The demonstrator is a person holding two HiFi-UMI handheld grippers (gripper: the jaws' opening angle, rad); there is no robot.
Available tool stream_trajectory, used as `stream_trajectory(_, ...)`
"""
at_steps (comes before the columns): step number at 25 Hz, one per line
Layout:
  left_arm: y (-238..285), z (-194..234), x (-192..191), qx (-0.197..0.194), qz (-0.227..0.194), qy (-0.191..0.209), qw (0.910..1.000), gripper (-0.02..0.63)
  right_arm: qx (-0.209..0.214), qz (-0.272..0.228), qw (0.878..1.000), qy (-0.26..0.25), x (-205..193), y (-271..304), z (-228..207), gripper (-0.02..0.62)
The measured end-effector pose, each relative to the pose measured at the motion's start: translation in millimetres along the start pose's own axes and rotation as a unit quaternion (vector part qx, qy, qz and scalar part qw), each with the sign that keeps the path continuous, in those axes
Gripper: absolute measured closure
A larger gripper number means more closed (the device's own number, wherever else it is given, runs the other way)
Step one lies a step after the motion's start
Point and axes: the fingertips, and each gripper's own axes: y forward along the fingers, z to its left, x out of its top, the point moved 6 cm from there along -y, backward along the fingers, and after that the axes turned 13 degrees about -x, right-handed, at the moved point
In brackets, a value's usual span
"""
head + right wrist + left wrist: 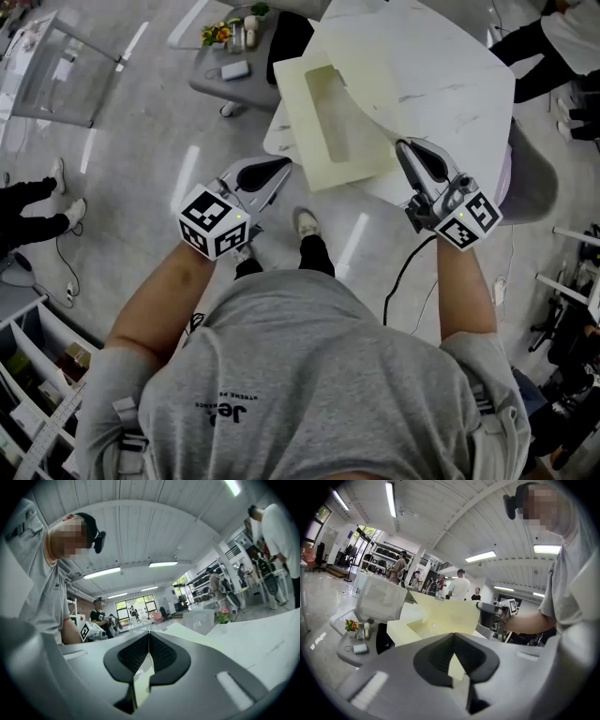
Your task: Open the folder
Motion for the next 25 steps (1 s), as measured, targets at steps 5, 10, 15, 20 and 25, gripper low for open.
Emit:
stream_trajectory(5, -3, -1, 6, 0.003, -0.005, -0.001, 1.0000, 0.549, -0.092, -0.052, 0.993, 0.051, 17, -30, -37, 0.589)
stream_trajectory(10, -4, 1, 18, 0.007, -0.016, 0.007, 0.9998, 0.549, -0.186, -0.083, 0.976, 0.079, 25, -58, -76, 0.589)
stream_trajectory(15, 5, 3, 34, 0.005, -0.020, 0.021, 0.9996, 0.549, -0.270, -0.089, 0.954, 0.090, 23, -84, -117, 0.589)
stream_trajectory(20, 21, 6, 45, -0.001, -0.018, 0.029, 0.9994, 0.549, -0.332, -0.075, 0.937, 0.079, 20, -101, -155, 0.589)
stream_trajectory(25, 36, 10, 44, -0.008, -0.012, 0.029, 0.9995, 0.549, -0.376, -0.053, 0.922, 0.074, 9, -111, -187, 0.589)
